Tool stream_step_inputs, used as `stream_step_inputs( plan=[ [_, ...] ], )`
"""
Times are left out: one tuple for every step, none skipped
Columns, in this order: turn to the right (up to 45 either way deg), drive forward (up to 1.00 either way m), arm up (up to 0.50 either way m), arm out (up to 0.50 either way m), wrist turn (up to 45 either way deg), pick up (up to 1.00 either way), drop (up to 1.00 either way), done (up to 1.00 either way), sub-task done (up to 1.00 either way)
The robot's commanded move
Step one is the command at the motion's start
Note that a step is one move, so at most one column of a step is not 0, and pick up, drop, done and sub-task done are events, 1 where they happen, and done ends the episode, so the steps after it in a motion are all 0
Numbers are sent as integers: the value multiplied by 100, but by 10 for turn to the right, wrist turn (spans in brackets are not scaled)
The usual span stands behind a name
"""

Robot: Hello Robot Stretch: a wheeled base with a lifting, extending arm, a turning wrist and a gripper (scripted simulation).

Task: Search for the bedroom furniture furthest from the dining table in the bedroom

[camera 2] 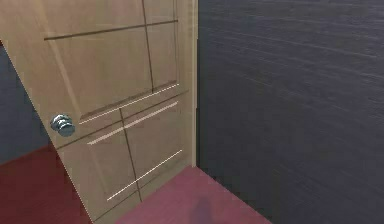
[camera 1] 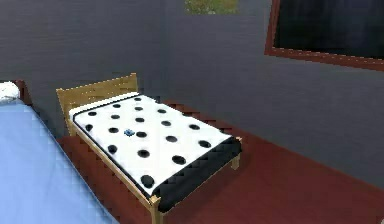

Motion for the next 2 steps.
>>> stream_step_inputs(
  plan=[
    [-150, 0, 0, 0, 0, 0, 0, 0, 0],
    [0, 0, 0, 0, 0, 0, 0, 100, 0]
  ],
)
